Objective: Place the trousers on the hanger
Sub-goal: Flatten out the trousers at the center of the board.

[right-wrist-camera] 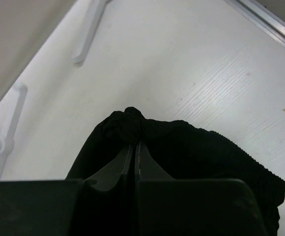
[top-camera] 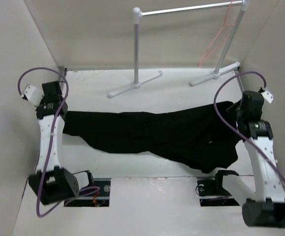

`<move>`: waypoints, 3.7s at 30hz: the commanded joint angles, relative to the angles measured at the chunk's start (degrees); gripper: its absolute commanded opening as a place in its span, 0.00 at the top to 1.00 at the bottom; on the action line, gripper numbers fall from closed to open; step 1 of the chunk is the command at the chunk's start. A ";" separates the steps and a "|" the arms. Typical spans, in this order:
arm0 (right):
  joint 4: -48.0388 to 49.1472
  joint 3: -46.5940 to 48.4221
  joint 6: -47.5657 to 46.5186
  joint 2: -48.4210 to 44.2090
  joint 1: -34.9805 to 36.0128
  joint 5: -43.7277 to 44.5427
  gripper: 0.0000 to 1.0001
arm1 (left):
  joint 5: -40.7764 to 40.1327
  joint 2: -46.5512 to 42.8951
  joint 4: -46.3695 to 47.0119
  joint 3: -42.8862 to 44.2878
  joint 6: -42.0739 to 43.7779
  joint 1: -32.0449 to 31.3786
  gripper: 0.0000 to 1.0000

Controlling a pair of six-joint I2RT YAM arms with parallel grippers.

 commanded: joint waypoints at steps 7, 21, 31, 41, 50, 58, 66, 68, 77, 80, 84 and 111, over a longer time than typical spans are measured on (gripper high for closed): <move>25.67 8.08 7.03 31.81 -9.51 -6.84 1.00 | 0.08 31.20 14.34 21.87 2.44 -3.48 0.98; 22.97 1.62 7.13 16.94 0.14 -6.48 0.50 | 11.07 10.96 27.62 -0.63 1.83 -6.29 0.31; 7.95 -19.75 7.75 -7.86 8.26 -5.25 0.65 | 20.11 8.10 36.03 -25.04 -6.70 7.60 0.33; 5.99 -23.28 6.52 -0.87 -3.62 -5.95 0.32 | 20.38 27.97 39.31 -14.24 -7.13 9.26 0.86; 13.29 -23.36 9.42 17.33 -1.86 -8.94 0.72 | 8.70 17.00 29.20 -9.49 -7.58 10.93 0.97; 5.93 -25.83 12.76 4.01 -4.58 -5.70 1.00 | 12.54 14.36 30.24 -16.24 -7.93 10.24 0.77; 1.53 -25.03 9.85 -5.15 1.37 -4.90 0.29 | 23.18 21.19 35.87 -19.16 -8.45 8.91 0.36; 0.56 -25.56 12.30 -5.07 4.54 -5.78 0.22 | 24.68 25.67 37.10 -17.14 -8.98 8.21 0.39; 9.87 -28.91 15.48 8.64 4.12 -10.36 0.82 | 21.27 28.17 37.82 -12.47 -11.53 8.29 0.97; 4.01 -26.54 14.95 3.75 2.09 -5.63 0.97 | 17.14 23.16 33.87 -11.59 -11.27 10.49 0.99; -6.20 -26.00 16.09 -7.59 0.16 -1.83 1.00 | 11.87 16.22 27.20 -12.46 -11.00 13.12 1.00; 17.40 1.15 2.56 22.58 -5.45 -4.45 0.85 | 12.02 10.47 20.57 -12.75 -3.10 4.79 0.40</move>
